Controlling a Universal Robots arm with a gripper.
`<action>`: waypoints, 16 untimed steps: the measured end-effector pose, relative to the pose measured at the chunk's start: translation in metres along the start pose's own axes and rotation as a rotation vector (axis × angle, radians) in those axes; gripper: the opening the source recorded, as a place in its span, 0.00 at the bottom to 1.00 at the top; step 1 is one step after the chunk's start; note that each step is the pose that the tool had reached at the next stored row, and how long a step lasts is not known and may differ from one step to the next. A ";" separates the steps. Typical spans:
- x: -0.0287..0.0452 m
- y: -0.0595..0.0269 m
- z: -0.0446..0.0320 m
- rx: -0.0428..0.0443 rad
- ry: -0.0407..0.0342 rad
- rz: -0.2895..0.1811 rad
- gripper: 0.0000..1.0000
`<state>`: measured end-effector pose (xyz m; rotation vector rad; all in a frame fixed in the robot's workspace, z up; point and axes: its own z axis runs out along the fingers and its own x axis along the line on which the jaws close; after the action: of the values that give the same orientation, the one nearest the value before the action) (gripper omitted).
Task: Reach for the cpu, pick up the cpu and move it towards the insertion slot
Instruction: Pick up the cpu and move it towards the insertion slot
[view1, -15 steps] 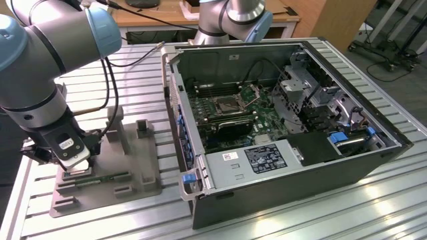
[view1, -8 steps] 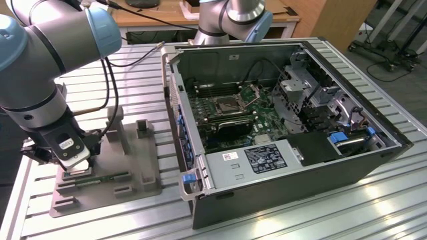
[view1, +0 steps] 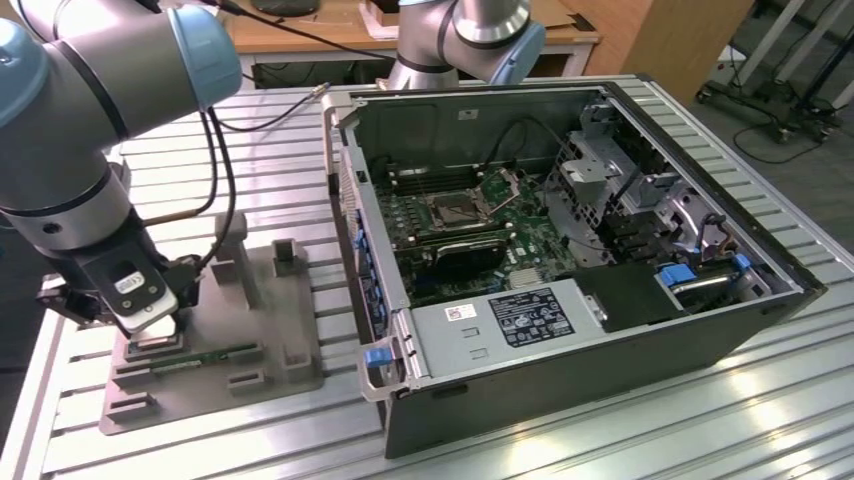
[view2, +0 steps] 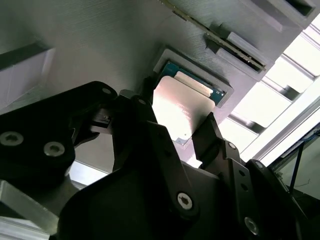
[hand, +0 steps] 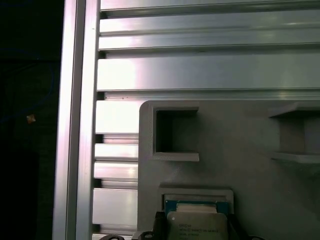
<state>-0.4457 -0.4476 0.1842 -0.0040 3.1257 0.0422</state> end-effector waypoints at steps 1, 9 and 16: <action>0.0000 0.0000 -0.0004 -0.0001 -0.0001 0.000 0.55; 0.0000 0.0000 -0.0016 -0.0002 0.0001 0.000 0.55; 0.0000 0.0001 -0.0030 -0.0009 0.0001 0.000 0.55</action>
<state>-0.4457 -0.4476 0.1872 -0.0040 3.1258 0.0436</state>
